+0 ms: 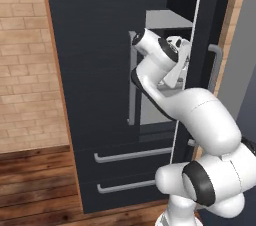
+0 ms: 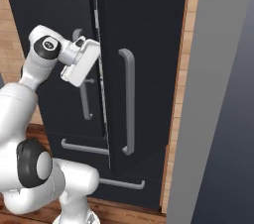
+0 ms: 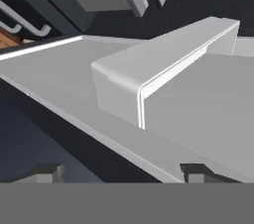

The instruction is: Retrieve the butter from the fridge and place it on a plate on the dining table. Then retrieve the butter knife by the fridge and place it near the plate.

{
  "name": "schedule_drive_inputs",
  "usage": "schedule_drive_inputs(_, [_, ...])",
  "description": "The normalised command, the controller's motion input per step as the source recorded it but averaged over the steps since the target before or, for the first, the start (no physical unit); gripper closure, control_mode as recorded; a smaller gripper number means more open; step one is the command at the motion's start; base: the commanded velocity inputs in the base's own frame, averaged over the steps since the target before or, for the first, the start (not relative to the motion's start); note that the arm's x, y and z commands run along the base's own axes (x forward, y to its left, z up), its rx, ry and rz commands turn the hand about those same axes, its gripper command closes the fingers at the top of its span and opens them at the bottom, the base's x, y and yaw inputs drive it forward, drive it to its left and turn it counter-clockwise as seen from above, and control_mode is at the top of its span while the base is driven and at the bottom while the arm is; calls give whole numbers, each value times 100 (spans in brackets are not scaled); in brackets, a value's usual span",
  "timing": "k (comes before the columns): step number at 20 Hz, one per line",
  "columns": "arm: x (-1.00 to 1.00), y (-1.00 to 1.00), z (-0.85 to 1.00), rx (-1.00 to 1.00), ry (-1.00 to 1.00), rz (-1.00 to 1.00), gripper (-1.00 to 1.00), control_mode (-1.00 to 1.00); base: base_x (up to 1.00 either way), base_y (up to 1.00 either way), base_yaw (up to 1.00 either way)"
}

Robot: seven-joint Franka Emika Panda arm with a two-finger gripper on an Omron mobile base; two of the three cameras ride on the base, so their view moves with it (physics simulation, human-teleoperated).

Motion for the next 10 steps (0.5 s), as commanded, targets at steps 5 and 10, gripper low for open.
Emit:
schedule_drive_inputs(5, [0,-32,0,0,0,0,-100,-100,0,0,0])
schedule_drive_inputs(10, [-48,-67,0,0,0,0,-100,-100,0,0,0])
